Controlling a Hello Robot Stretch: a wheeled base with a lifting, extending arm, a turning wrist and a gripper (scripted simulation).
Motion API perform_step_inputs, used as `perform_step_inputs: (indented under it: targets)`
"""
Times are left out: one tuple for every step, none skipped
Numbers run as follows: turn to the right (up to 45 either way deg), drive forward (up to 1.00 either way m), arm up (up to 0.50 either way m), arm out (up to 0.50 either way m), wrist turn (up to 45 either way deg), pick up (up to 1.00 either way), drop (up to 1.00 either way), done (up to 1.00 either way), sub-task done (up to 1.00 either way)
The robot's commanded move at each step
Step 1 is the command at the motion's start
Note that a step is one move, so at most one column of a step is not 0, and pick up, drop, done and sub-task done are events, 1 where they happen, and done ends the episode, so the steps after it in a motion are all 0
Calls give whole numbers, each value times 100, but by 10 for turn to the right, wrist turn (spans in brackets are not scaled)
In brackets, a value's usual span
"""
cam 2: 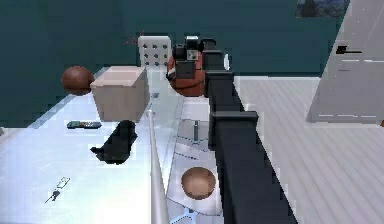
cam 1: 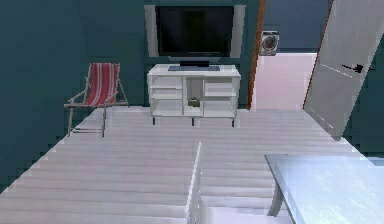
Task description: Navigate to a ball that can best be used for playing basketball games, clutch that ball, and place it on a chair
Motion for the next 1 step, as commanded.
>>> perform_step_inputs:
  targets:
    - [0,0,-30,0,0,0,0,0,0]
